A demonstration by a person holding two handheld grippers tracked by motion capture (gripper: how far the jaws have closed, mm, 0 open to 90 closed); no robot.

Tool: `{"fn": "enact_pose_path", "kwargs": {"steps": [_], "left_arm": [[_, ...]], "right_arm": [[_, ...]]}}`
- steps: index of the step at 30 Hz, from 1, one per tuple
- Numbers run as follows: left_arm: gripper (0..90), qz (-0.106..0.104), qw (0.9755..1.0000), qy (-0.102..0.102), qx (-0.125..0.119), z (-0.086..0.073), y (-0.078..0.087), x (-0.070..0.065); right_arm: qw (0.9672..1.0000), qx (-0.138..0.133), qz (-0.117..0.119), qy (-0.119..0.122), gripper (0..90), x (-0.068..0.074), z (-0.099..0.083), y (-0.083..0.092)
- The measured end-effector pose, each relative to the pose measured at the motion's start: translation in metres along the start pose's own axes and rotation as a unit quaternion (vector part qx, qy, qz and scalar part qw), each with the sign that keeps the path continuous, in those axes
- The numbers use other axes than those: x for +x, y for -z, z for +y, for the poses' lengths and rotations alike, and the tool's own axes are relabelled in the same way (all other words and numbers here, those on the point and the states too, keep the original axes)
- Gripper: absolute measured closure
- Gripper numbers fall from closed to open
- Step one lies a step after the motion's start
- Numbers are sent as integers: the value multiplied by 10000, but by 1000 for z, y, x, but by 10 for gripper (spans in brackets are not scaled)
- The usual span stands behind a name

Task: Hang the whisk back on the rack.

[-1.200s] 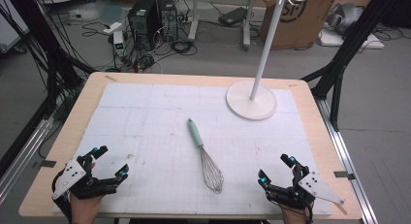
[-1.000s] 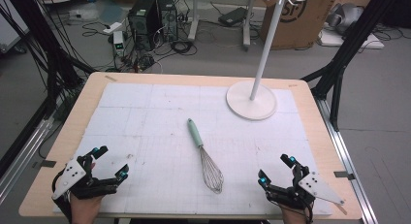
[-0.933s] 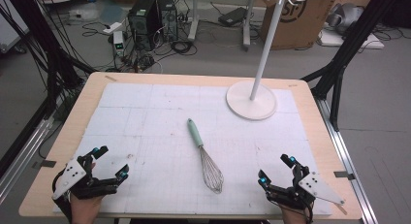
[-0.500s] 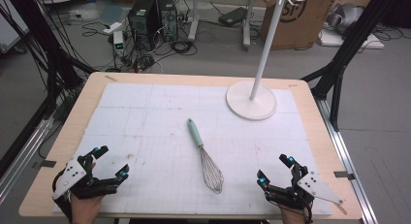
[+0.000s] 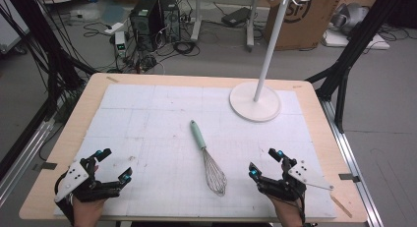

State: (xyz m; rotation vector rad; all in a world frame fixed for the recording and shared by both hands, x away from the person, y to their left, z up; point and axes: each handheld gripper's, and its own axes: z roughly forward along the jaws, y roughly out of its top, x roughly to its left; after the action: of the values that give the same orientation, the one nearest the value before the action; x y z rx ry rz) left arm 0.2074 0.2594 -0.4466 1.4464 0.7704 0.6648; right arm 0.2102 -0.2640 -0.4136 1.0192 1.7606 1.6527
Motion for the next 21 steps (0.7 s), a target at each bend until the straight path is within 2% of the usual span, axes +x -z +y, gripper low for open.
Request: {"fn": "enact_pose_path", "kwargs": {"steps": [7, 12, 18, 21], "left_arm": [[47, -31, 10000, 28, -6, 0, 0, 0], [47, -54, 10000, 18, 2, 1, -1, -1], [47, -95, 10000, -9, 10, 1, -2, -4], [47, -116, 9999, -18, 2, 1, -2, -4]], "right_arm": [[9986, 454, 257, 73, 147, 11, 11, -29], [9954, 819, 446, 218, 147, 21, 21, -53], [9920, 1100, 492, 386, 148, 30, 32, -76], [9893, 1312, 522, 361, 148, 31, 35, -88]]}}
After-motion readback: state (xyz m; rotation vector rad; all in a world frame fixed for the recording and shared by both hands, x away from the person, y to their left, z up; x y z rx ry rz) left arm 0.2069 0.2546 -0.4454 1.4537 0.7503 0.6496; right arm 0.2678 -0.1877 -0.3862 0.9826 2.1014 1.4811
